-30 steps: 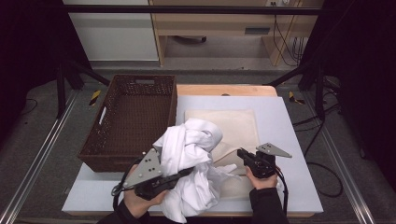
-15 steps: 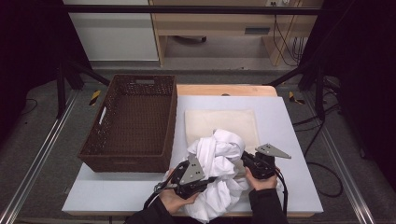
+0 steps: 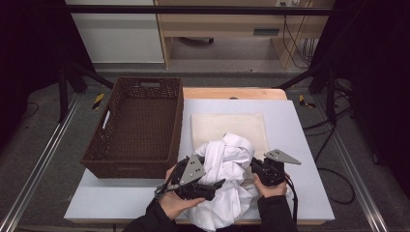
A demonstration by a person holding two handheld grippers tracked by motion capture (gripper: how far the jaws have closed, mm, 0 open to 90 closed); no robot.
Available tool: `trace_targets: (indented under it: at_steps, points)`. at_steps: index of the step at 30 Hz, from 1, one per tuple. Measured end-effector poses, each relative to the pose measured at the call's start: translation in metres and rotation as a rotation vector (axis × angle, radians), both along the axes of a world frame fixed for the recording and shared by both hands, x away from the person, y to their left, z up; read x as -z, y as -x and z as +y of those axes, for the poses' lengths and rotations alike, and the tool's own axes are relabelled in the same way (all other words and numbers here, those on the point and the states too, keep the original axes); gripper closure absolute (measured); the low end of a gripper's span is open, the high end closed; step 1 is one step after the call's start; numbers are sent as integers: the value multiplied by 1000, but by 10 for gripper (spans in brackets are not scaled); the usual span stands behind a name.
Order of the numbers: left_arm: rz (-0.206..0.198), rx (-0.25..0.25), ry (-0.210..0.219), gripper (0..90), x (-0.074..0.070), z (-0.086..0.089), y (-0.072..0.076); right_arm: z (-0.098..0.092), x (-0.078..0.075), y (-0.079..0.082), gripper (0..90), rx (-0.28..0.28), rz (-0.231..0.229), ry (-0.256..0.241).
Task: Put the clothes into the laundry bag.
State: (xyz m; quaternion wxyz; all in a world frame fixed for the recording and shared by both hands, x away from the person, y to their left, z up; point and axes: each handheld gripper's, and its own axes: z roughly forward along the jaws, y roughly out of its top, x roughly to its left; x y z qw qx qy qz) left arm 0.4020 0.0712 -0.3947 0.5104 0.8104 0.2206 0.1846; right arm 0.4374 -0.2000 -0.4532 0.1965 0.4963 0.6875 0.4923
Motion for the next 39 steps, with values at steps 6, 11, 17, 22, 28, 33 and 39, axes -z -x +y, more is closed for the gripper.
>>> trace_targets:
  at_steps: [6,11,17,22,28,33,39]
  points:
    - [-4,-70,24,177,-15,-4,-25,0,0,0,875,-2,-4,0]
    - [42,-49,1,275,-5,-18,-47,1,-2,1,875,-3,-8,6]
    - [107,7,-43,731,10,-18,-54,2,-1,1,876,-7,-5,8]
    - [100,50,-52,827,7,-10,-40,1,-2,2,875,-8,-8,2]
    - [105,133,-110,833,17,-13,-12,0,-2,1,876,1,-9,0]
    - [154,156,-171,833,40,-25,-13,0,-2,1,877,4,-3,5]
    - [160,167,-249,834,50,-36,-17,0,-3,1,877,5,-8,4]
